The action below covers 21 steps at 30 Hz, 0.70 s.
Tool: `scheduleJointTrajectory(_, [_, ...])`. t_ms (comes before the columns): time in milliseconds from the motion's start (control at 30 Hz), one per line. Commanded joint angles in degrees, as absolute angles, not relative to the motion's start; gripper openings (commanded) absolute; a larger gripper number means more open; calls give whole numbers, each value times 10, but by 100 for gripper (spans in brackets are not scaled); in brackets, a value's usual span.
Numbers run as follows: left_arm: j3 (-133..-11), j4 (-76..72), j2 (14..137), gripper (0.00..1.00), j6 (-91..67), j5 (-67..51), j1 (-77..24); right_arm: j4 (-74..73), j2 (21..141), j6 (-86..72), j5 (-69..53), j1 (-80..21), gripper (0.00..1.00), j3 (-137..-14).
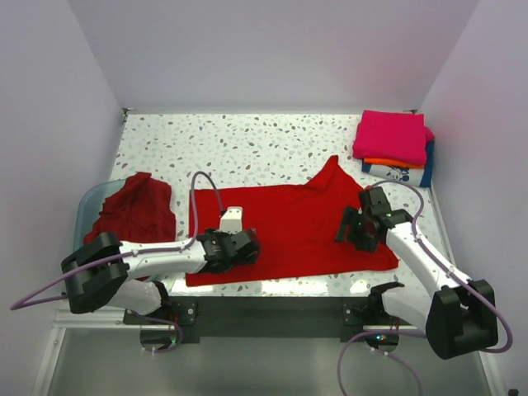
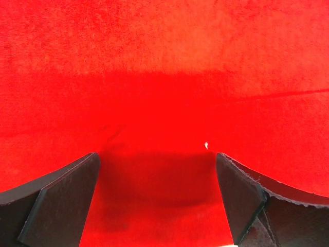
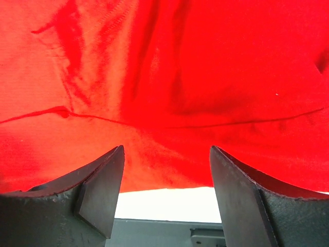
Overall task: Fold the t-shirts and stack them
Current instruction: Fold the tshirt
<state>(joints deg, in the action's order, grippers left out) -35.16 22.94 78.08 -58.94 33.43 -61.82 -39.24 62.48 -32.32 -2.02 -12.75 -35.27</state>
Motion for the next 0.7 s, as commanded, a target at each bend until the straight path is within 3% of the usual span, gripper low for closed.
scheduleJointTrajectory(0, [-409,301,748,100,-590,338,-624,-428,614,-312,-7,-130,71,-401])
scheduleJointTrajectory(233, [-515,347,705,100,-461,324,-534,-421,652,-287,-5,-130,72,-488])
scheduleJointTrajectory(667, [-700,374,780,100,-220,209,-257,-418,998,-229,-19,-99,68,-848])
